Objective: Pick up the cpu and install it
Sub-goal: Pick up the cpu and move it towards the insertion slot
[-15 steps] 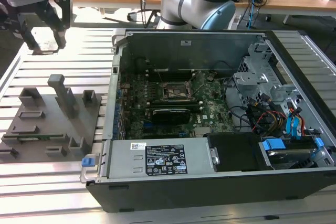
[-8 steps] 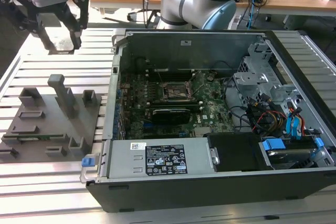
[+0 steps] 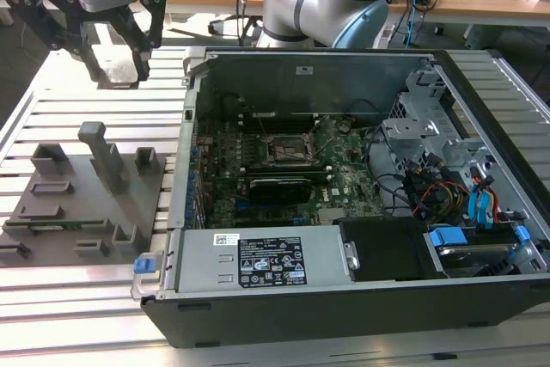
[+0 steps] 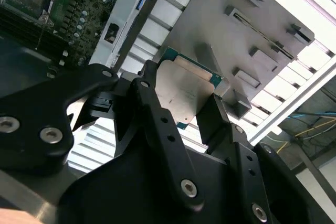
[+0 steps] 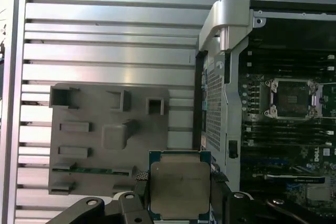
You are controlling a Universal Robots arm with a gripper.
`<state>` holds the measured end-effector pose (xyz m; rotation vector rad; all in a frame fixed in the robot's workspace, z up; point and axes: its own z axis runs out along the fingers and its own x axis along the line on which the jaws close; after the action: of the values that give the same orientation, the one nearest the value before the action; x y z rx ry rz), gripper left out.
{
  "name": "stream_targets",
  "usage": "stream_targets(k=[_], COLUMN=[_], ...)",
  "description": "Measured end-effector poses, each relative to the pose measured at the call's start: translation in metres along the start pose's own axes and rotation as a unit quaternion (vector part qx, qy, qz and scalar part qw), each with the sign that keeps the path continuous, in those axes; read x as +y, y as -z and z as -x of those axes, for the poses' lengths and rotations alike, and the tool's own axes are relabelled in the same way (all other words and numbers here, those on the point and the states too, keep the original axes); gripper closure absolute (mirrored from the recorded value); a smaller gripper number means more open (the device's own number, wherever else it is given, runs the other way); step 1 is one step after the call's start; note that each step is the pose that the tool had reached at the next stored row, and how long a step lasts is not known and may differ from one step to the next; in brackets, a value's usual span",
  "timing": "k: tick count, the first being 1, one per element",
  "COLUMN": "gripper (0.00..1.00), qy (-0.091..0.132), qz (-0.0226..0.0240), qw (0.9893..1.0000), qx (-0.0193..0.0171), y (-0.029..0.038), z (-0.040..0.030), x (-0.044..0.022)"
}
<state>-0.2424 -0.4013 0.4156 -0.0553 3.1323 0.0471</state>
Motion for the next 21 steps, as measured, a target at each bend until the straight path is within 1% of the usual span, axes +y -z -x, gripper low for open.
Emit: stream_targets(k=[2,11,12,14,20,21], gripper=[0.45,0.45,0.45,0.45,0.45,0.45], qy=[0.000,0.000,0.000,0.000,0.000,0.000], qz=[0.0000,0.0000,0.0000,0.0000,0.0000,0.0000], qw=[1.0000,1.0000,1.0000,1.0000,1.0000,1.0000], qx=[-0.0001,0.0000,0.0000,0.0000,0.0000,0.0000], y=[-0.0001,-0.0003,-0.0003,-0.0004,-0.0005,-0.0005], z=[0.0089,0.0328,0.0345,0.0443,0.0597,0.0634], x=[-0.0003,-0.0012,-0.0012,-0.0015,-0.0021,-0.0022])
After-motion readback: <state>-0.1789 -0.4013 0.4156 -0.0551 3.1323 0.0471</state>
